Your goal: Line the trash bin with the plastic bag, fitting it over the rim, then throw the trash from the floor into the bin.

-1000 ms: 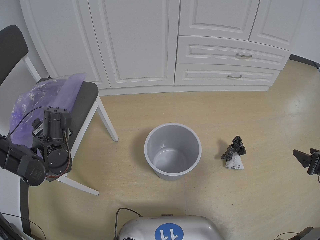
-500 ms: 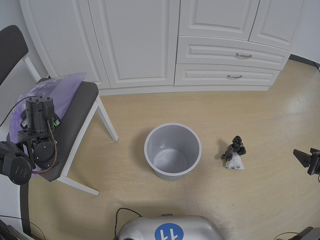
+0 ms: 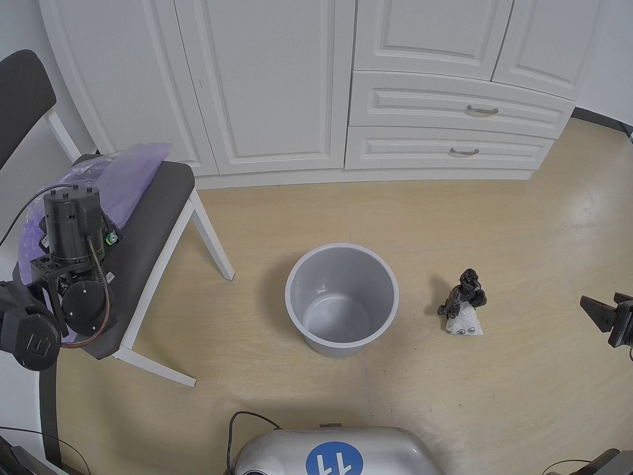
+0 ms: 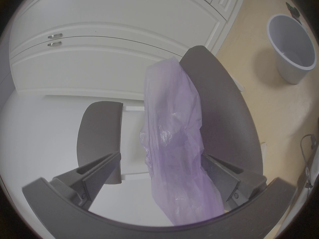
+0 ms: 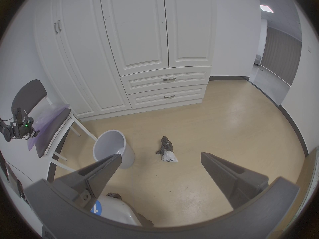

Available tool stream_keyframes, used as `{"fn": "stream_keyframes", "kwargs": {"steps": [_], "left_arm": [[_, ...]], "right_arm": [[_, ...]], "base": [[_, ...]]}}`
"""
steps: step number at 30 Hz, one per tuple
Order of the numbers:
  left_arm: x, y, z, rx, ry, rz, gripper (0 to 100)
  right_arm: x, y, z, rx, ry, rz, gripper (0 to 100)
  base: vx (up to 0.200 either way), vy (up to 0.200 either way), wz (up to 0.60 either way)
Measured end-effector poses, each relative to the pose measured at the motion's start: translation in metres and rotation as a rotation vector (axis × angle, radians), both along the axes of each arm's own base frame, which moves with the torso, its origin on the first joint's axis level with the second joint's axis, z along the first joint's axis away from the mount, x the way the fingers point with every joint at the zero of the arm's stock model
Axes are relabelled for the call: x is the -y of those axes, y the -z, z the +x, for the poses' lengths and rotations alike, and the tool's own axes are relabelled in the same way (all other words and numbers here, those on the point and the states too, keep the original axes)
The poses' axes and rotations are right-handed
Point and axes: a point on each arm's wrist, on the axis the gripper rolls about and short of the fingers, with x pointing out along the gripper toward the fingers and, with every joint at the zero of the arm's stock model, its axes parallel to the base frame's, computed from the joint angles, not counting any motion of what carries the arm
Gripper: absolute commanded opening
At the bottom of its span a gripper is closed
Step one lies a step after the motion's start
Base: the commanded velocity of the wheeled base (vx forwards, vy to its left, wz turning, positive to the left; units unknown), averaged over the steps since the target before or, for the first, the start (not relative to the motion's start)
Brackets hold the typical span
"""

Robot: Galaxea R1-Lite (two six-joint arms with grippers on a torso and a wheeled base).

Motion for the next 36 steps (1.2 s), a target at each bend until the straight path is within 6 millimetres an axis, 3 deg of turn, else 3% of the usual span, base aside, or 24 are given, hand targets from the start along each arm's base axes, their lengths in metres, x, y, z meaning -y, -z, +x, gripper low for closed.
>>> {"fn": "stream_keyframes", "kwargs": {"steps": [15,27,36], "left_arm": [[0.015,-0.004,-0.001,0.041,0.133,-0.045,100],[0.019,0.004,0.006,0.033,0.141,-0.057,100],[0.033,0.012,0.01,0.025,0.184,-0.057,100]], "right_arm": [[0.0,0.0,0.0,0.0,0.0,0.0,100],[0.0,0.001,0.0,-0.002,-0.001,-0.001,100],[0.0,0.001,0.0,-0.002,-0.001,-0.001,100]], "base": [[0.0,0.0,0.0],[0.0,0.0,0.0],[0.0,0.0,0.0]]}}
